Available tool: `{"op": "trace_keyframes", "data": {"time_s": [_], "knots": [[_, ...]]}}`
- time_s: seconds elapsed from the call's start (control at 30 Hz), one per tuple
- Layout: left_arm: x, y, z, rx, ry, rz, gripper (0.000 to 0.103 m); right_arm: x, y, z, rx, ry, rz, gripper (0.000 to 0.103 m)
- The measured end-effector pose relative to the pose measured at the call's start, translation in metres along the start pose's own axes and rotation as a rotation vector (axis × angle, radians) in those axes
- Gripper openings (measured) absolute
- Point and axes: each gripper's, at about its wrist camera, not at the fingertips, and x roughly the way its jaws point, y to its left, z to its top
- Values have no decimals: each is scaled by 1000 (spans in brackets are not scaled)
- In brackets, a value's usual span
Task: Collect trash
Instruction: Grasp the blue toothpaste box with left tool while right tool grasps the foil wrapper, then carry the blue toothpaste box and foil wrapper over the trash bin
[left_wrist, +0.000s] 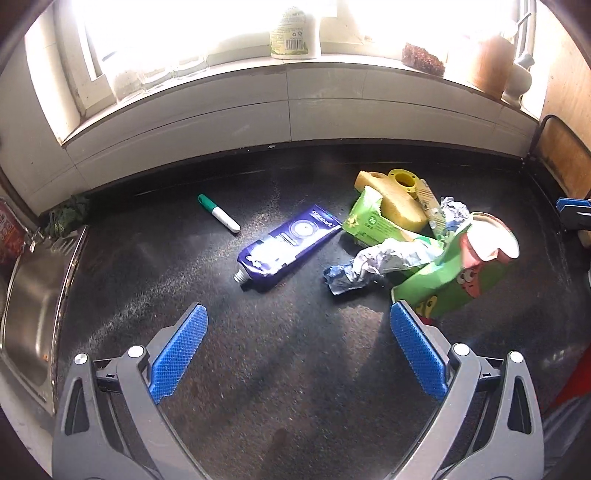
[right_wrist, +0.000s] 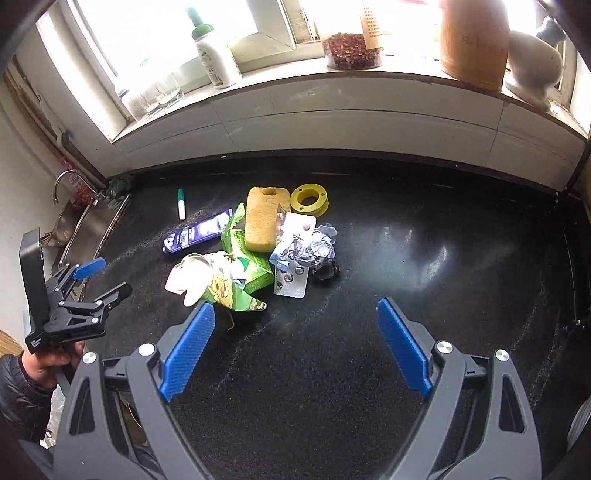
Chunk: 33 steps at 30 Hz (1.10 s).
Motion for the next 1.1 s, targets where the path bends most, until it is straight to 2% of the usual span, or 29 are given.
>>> {"op": "trace_keyframes", "data": {"time_s": [0.13, 0.3, 0.4, 0.53, 0.67, 0.73, 0.8, 0.83, 0.87, 0.9, 1.0, 1.1], "knots": [[47, 17, 20, 126, 25, -25, 96, 33, -10, 14, -18, 33, -11, 87], [100, 26, 32, 246, 81, -94, 96, 82, -15, 29, -96, 98, -18, 87], [120, 26, 39, 285, 96, -142, 96, 113, -17, 34, -145, 144, -27, 86], [143, 23, 44, 322, 123, -190, 96, 147, -19, 39, -213, 204, -41, 80], [160, 20, 47, 332, 145, -226, 96, 159, -19, 46, -265, 210, -26, 76], [162, 16, 50, 329, 131, -241, 92, 160, -17, 48, -289, 207, -13, 70], [161, 13, 53, 327, 119, -243, 80, 160, -15, 50, -302, 209, 5, 52], [160, 12, 56, 325, 115, -243, 75, 159, -14, 51, -307, 208, 15, 39], [160, 11, 58, 321, 116, -240, 64, 156, -14, 51, -309, 202, 14, 38], [160, 11, 62, 313, 128, -247, 59, 153, -13, 51, -313, 192, 12, 37], [157, 6, 64, 293, 152, -239, 53, 142, -10, 51, -310, 159, 11, 36], [144, 4, 63, 238, 135, -225, 52, 126, -12, 52, -281, 120, 2, 35]]}}
